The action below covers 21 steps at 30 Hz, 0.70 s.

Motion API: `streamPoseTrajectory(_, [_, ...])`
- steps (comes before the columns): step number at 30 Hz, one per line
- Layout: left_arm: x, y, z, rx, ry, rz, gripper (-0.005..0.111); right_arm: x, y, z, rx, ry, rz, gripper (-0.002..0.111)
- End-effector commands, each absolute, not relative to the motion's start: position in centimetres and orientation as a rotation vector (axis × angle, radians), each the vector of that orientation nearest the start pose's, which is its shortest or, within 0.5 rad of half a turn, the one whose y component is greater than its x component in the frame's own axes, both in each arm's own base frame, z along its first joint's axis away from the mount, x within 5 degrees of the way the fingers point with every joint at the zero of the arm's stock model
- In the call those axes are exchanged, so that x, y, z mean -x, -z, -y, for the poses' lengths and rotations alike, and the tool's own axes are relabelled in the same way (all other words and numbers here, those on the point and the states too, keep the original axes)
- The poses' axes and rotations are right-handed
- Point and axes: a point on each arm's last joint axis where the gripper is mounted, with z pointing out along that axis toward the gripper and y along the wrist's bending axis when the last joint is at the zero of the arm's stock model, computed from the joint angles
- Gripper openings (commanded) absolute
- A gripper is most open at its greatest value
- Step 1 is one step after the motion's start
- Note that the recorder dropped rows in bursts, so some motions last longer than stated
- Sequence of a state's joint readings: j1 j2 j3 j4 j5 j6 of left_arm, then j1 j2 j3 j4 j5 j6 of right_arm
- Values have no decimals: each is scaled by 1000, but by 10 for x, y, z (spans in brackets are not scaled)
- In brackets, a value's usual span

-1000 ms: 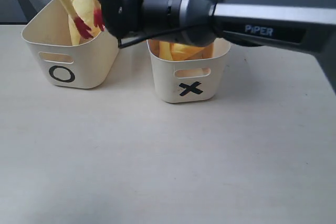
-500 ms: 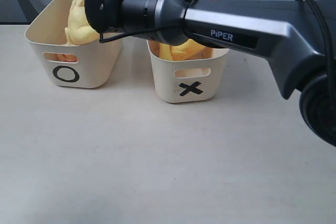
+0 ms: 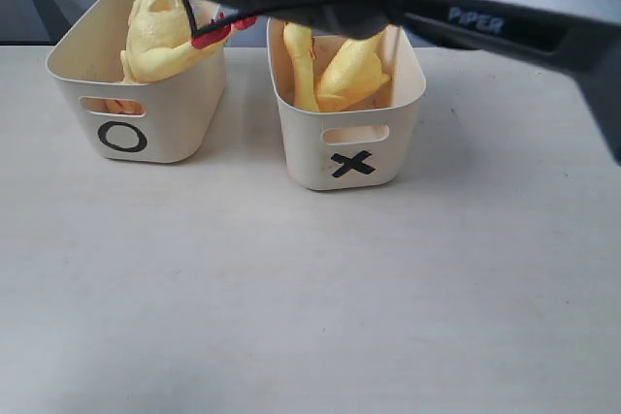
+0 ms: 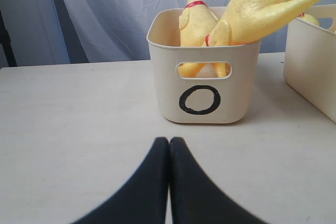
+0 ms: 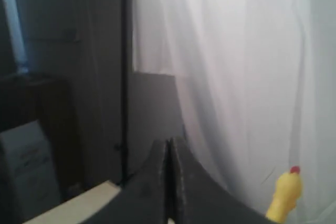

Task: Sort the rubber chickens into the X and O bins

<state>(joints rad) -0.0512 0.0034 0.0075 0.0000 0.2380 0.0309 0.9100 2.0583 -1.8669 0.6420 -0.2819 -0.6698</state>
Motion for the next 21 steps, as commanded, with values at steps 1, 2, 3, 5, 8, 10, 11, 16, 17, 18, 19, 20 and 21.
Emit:
streamPoseTrajectory(1, [-55, -192, 3, -78, 25, -1713, 0, -286, -399, -377, 877, -671, -1445, -1])
streamPoseTrajectory(2, [-55, -192, 3, -78, 25, -1713, 0, -275, -405, -372, 980, -672, -1459, -1])
streamPoseTrajectory(3, [-55, -192, 3, -78, 25, -1713, 0, -266, -407, -368, 1091, -668, -1486, -1])
streamPoseTrajectory(5, [-55, -192, 3, -78, 25, -1713, 0, -246, -414, -350, 1328, -592, -1521, -1])
streamPoseTrajectory(8, [-55, -192, 3, -78, 25, -1713, 0, -223, -423, -317, 1553, -459, -1641, -1])
streamPoseTrajectory(10, [-55, -192, 3, -78, 25, -1713, 0, -210, -428, -294, 1616, -401, -1786, -1])
streamPoseTrajectory(11, [-55, -192, 3, -78, 25, -1713, 0, -204, -431, -285, 1629, -387, -1841, -1])
streamPoseTrajectory(16, [-55, -192, 3, -78, 25, -1713, 0, -169, -469, -248, 1563, -493, -1798, -1])
streamPoseTrajectory(17, [-55, -192, 3, -78, 25, -1713, 0, -160, -479, -238, 1547, -504, -1771, -1])
streamPoseTrajectory(18, [-55, -192, 3, -78, 25, -1713, 0, -152, -487, -228, 1531, -507, -1746, -1])
streamPoseTrajectory(19, [-55, -192, 3, -78, 25, -1713, 0, -144, -495, -217, 1512, -503, -1718, -1])
streamPoseTrajectory(20, [-55, -192, 3, -78, 25, -1713, 0, -138, -502, -207, 1491, -488, -1700, -1])
streamPoseTrajectory(21, [-55, -192, 3, -78, 25, -1713, 0, -130, -511, -194, 1455, -477, -1684, -1])
